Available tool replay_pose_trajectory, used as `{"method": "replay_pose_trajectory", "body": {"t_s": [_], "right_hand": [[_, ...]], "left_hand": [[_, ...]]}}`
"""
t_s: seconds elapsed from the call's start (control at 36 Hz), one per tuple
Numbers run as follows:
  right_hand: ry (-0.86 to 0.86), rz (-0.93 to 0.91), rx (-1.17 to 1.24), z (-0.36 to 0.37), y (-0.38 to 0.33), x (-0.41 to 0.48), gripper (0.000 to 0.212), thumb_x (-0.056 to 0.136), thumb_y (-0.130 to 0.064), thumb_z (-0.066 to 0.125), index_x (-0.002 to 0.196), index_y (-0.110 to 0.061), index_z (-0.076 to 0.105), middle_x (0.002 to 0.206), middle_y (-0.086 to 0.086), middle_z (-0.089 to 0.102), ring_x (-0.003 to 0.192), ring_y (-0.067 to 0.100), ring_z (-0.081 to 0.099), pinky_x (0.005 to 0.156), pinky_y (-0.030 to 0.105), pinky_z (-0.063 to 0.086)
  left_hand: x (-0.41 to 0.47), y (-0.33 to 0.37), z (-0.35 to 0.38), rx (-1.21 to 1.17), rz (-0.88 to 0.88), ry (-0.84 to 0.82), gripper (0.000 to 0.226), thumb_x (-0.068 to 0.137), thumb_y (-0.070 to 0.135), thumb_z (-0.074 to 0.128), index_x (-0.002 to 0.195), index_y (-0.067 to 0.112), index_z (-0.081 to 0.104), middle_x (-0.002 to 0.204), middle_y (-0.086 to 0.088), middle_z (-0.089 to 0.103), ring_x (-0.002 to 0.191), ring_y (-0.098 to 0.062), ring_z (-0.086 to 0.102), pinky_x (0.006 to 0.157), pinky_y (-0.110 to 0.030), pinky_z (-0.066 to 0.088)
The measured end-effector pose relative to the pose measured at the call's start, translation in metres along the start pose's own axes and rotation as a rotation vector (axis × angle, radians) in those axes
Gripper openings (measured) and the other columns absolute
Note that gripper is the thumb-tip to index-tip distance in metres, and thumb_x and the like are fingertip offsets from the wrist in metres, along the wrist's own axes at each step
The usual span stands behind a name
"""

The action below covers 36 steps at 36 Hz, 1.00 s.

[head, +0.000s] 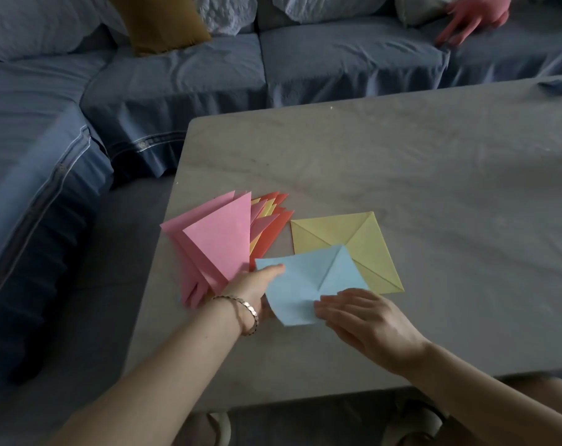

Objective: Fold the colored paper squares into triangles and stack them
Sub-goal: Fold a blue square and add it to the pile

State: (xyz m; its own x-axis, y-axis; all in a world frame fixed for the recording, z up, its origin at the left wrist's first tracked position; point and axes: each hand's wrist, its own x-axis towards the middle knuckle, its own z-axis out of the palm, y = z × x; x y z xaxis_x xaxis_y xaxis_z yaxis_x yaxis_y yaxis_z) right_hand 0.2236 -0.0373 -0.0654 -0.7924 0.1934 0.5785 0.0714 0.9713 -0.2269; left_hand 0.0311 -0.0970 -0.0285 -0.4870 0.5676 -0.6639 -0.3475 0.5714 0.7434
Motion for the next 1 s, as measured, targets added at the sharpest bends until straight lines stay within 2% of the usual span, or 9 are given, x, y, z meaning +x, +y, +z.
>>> {"method": "replay_pose_trajectory", "body": {"t_s": [0.11,0.25,0.36,0.53,0.64,0.78,0.83,0.92,1.0], "right_hand": [[-0.067,-0.093,-0.009,-0.002,-0.002,0.0,0.024,0.094,-0.024,0.05,0.104,-0.014,0.069,0.113,0.001,0.067,0.108,0.013,0.061,0.095,0.028,0.046],[-0.133,0.062,-0.05,-0.009,0.017,-0.017,0.026,0.095,-0.028,0.042,0.118,-0.021,0.053,0.128,0.004,0.058,0.117,0.016,0.052,0.099,0.033,0.039],[-0.139,0.158,0.032,-0.022,0.029,-0.023,0.022,0.087,-0.031,0.051,0.107,-0.024,0.056,0.12,0.0,0.062,0.114,0.014,0.053,0.095,0.029,0.042],[-0.061,0.3,0.249,-0.032,0.026,-0.005,0.034,0.088,-0.044,0.052,0.088,-0.017,0.074,0.097,-0.008,0.07,0.1,0.005,0.059,0.086,0.022,0.047],[0.049,0.47,0.465,-0.036,0.013,0.021,0.026,0.082,-0.048,0.06,0.086,-0.025,0.072,0.099,-0.015,0.067,0.1,0.0,0.059,0.087,0.015,0.045],[-0.008,0.647,0.48,-0.041,0.005,0.044,0.012,0.082,-0.039,0.059,0.081,-0.032,0.069,0.121,-0.02,0.05,0.111,-0.006,0.047,0.091,0.006,0.033],[0.005,0.725,0.555,-0.043,0.001,0.051,0.005,0.078,-0.033,0.063,0.074,-0.036,0.065,0.113,-0.022,0.056,0.101,-0.011,0.051,0.084,0.003,0.033],[0.111,0.813,0.639,-0.042,0.0,0.052,0.02,0.075,-0.015,0.072,0.068,-0.032,0.064,0.077,-0.024,0.066,0.078,-0.011,0.057,0.073,0.002,0.036],[0.172,0.854,0.667,-0.041,-0.004,0.052,0.021,0.072,-0.013,0.075,0.062,-0.029,0.065,0.067,-0.021,0.065,0.067,-0.005,0.056,0.068,0.006,0.039]], "left_hand": [[0.006,0.003,-0.003,0.175,0.134,0.014,0.018,0.08,-0.007,0.058,0.091,0.007,0.061,0.097,-0.012,0.065,0.094,-0.029,0.062,0.093,-0.044,0.048],[0.004,0.008,-0.009,0.22,0.287,-0.053,0.028,0.084,-0.007,0.054,0.082,0.021,0.056,0.088,-0.001,0.065,0.081,-0.019,0.062,0.081,-0.035,0.05],[0.001,0.012,-0.02,0.277,0.362,-0.051,0.024,0.084,-0.005,0.054,0.081,0.018,0.06,0.087,-0.002,0.067,0.084,-0.025,0.064,0.084,-0.039,0.051],[0.001,0.013,-0.026,0.474,0.488,0.061,0.006,0.084,0.002,0.055,0.081,-0.001,0.06,0.075,-0.011,0.058,0.067,-0.02,0.051,0.064,-0.03,0.041],[-0.01,0.015,-0.015,0.669,0.59,0.02,0.026,0.089,0.014,0.054,0.069,-0.001,0.048,0.06,-0.009,0.043,0.055,-0.018,0.036,0.052,-0.03,0.031],[-0.028,0.017,0.0,0.698,0.652,-0.227,0.02,0.095,0.019,0.045,0.101,0.012,0.063,0.096,-0.006,0.068,0.08,-0.018,0.062,0.075,-0.036,0.049],[-0.034,0.018,0.004,0.704,0.679,-0.285,0.022,0.095,0.022,0.044,0.098,0.014,0.064,0.09,-0.007,0.069,0.081,-0.018,0.062,0.077,-0.04,0.049],[-0.043,0.019,0.006,0.729,0.704,-0.302,0.03,0.09,0.037,0.04,0.091,0.016,0.062,0.084,-0.009,0.067,0.079,-0.024,0.062,0.074,-0.043,0.049],[-0.049,0.019,0.008,0.708,0.787,-0.244,0.029,0.095,0.032,0.043,0.082,0.011,0.059,0.065,-0.003,0.06,0.06,-0.011,0.049,0.061,-0.037,0.044]]}}
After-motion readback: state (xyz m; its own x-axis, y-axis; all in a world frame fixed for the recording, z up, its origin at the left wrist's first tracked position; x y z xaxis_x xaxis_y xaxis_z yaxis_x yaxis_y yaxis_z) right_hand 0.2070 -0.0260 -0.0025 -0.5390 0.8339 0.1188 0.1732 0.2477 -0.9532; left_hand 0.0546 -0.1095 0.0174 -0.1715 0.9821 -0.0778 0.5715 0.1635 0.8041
